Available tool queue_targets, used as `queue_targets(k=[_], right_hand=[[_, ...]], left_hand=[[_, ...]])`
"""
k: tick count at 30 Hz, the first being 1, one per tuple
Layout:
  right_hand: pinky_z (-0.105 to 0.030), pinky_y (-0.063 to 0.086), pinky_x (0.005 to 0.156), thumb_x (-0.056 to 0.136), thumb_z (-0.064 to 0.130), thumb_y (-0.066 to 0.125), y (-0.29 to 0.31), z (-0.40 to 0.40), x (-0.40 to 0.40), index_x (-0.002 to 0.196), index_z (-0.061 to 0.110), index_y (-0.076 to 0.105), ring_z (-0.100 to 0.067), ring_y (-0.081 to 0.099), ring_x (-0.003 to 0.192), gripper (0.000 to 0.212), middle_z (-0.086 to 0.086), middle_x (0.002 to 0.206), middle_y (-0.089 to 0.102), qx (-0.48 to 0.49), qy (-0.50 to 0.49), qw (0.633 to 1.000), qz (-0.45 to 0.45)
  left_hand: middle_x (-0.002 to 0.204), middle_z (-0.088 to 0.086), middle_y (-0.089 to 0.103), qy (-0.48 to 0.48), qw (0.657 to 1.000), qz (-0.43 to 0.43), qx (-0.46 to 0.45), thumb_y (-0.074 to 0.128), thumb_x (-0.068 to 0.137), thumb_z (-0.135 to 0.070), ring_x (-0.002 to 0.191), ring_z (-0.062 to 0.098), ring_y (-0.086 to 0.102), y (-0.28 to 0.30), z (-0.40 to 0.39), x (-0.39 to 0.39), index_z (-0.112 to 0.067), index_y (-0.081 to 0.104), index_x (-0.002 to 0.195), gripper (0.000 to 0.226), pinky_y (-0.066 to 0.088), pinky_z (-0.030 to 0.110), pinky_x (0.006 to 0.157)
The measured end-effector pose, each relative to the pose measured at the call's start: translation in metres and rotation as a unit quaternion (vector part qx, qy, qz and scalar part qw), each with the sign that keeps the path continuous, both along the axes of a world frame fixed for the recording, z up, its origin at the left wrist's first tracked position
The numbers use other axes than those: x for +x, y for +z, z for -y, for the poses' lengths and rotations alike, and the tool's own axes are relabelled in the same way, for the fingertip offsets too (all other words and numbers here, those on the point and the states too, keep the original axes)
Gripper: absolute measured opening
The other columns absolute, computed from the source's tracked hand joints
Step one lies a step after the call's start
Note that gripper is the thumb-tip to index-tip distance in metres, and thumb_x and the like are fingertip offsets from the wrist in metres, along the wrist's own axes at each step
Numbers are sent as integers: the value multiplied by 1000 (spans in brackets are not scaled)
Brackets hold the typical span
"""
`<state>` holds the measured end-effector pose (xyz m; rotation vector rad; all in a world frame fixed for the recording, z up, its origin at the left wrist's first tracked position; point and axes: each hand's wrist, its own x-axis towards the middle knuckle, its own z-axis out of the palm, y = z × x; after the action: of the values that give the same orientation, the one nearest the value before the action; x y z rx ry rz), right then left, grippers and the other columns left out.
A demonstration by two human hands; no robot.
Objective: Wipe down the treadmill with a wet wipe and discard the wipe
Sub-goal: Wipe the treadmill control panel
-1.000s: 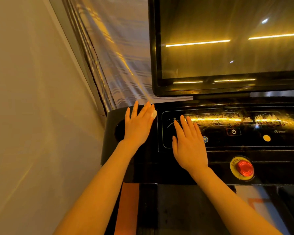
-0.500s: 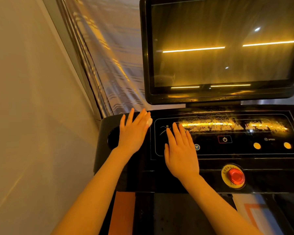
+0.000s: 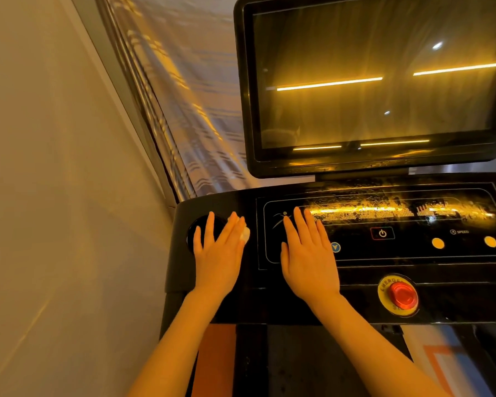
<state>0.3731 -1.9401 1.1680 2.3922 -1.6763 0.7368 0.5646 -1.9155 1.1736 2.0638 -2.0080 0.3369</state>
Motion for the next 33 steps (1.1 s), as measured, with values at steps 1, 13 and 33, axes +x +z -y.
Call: queue_targets(k=[1,13,33], right_hand=[[-44,19,119,98,32,37,0,0,-1,146,10,45,-32,27,147,54,-15,156,36,2,0,1000,0],[-50,29,114,87,22,70,6,6,17,133,6,59,-36,42,138,50,-18,144,50,-29,43,998,-19],[-45,29,117,98,38,26,5,14,50,144,8,47,-31,34,144,59,-14,153,41,6,49,998,-51]], left_hand=[[156,-2,35,10,1000,-19,19,48,101,-29,147,38,18,7,10,0,-24,36,150,51,14,57,116],[143,5,53,-105,984,-101,-101,40,100,-27,135,22,45,4,14,18,-10,52,140,45,24,32,116],[144,8,51,-49,972,-219,-76,49,103,-22,138,22,42,23,41,34,-10,53,139,39,20,25,114]])
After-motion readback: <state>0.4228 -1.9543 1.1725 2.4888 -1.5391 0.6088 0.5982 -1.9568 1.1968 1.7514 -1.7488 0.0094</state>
